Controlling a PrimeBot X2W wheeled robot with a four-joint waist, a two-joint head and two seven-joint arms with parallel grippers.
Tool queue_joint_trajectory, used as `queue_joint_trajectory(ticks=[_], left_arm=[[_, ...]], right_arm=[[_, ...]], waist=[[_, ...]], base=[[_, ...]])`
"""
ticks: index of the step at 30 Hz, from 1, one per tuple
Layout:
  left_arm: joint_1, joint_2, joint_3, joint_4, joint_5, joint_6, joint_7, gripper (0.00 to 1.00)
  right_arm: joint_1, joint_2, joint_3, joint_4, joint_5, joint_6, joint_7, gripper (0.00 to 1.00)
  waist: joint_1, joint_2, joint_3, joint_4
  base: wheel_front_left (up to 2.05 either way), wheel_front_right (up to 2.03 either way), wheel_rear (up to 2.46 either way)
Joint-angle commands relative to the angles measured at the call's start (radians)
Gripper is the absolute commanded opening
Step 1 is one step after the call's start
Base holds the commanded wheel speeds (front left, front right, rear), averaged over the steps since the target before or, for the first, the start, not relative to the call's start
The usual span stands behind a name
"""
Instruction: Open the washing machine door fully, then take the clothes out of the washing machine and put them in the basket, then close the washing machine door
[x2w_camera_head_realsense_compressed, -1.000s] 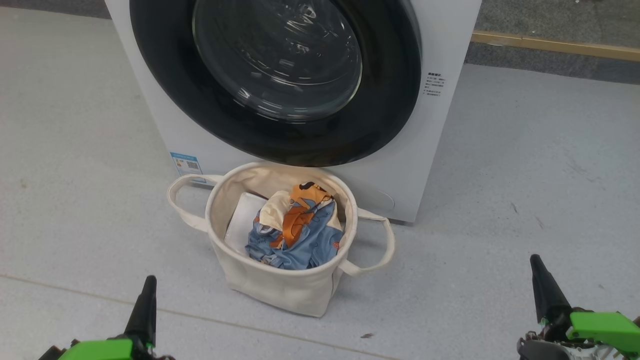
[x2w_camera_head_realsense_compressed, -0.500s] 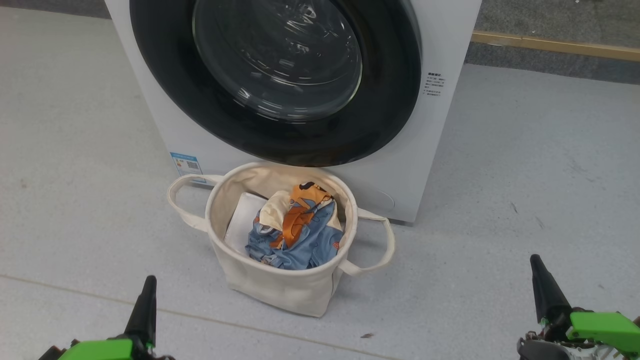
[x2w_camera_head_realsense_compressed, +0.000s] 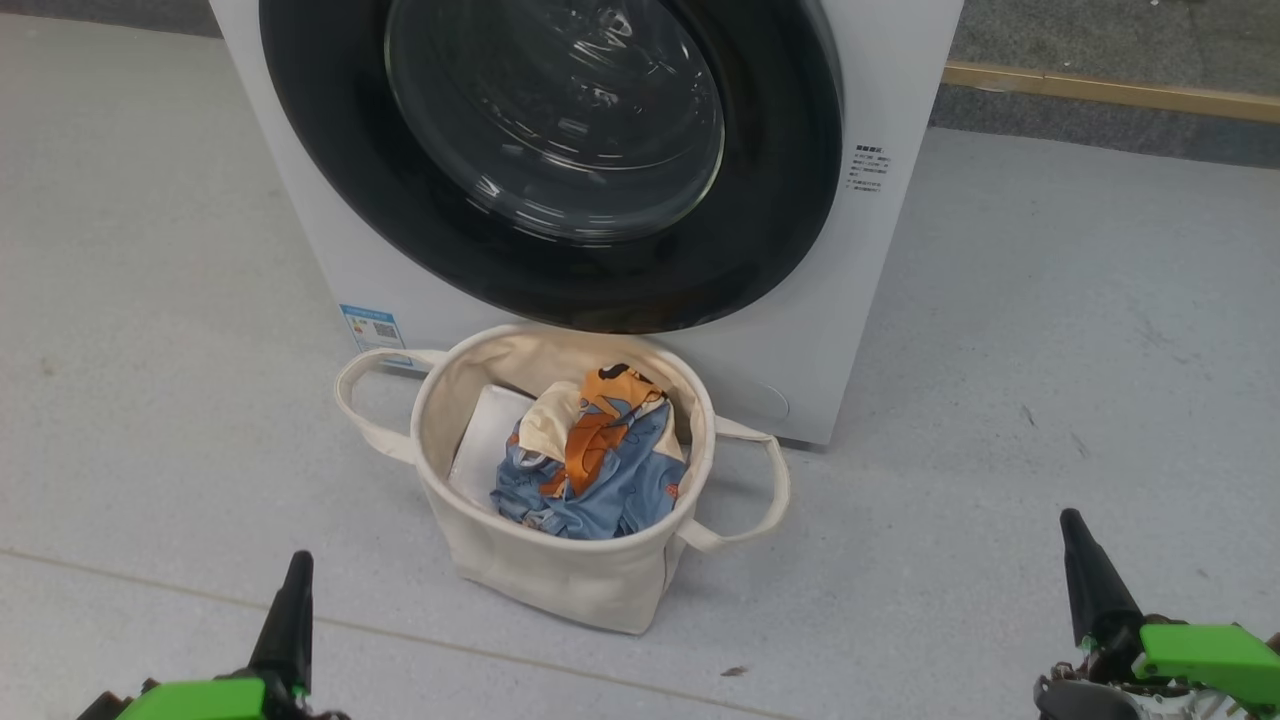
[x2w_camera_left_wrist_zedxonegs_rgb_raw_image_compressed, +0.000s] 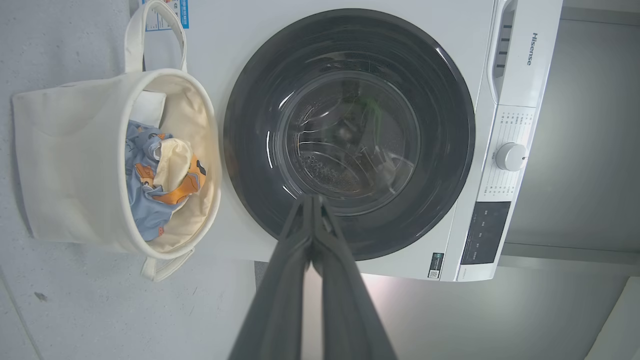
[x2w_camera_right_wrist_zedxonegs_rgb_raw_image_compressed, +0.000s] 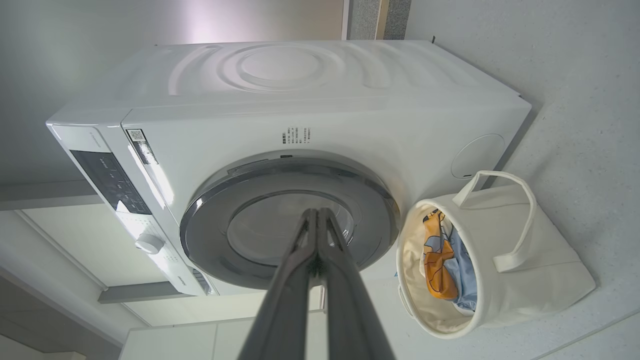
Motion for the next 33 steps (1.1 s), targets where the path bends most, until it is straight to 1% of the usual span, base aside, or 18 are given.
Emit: queue_joint_trajectory(ticks=[1,33], left_arm=[[-0.045,0.006,0.034,-0.027,-0.003,-0.007,0.008,0.0],[-0.045,0.006,0.034,-0.027,-0.003,-0.007,0.008,0.0]], right_arm=[[-0.049,-0.012,0.02,-0.031,0.006,0.0,0.008,0.0],[-0.049,-0.012,0.02,-0.031,0.006,0.0,0.008,0.0]], waist=[[0.0,0.0,0.0,0.0],[0.0,0.0,0.0,0.0]], base=[[0.0,0.0,0.0],[0.0,0.0,0.0]])
